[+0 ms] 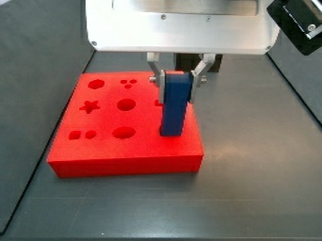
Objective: Insert the rectangle object.
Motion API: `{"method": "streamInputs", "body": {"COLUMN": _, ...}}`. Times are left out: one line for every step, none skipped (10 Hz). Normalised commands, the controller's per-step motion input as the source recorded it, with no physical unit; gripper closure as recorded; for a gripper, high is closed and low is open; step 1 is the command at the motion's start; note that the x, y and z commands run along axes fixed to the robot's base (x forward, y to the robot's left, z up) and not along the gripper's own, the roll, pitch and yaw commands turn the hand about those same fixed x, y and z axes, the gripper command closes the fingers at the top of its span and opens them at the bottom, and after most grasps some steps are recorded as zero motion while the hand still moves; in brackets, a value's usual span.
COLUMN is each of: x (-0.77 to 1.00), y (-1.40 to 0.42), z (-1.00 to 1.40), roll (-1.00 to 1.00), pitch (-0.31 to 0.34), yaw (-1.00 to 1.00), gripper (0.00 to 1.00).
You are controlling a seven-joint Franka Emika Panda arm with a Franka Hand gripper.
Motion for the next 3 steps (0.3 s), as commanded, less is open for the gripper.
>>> {"method": "streamInputs", "body": {"x": -0.03, "y": 0.00, "z": 0.00, "roll": 0.03, "pitch": 0.000, "yaw": 0.00, "gripper": 1.00}}
{"method": "streamInputs", "body": {"x": -0.04, "y": 0.02, "z": -0.09, "roll": 0.12, "pitch": 0.000, "yaw": 0.00, "gripper": 1.00}}
{"method": "streamInputs", "body": {"x": 0.00, "y": 0.00, "z": 0.00, "roll": 0.11, "pitch": 0.020, "yaw": 0.00, "gripper": 1.00}}
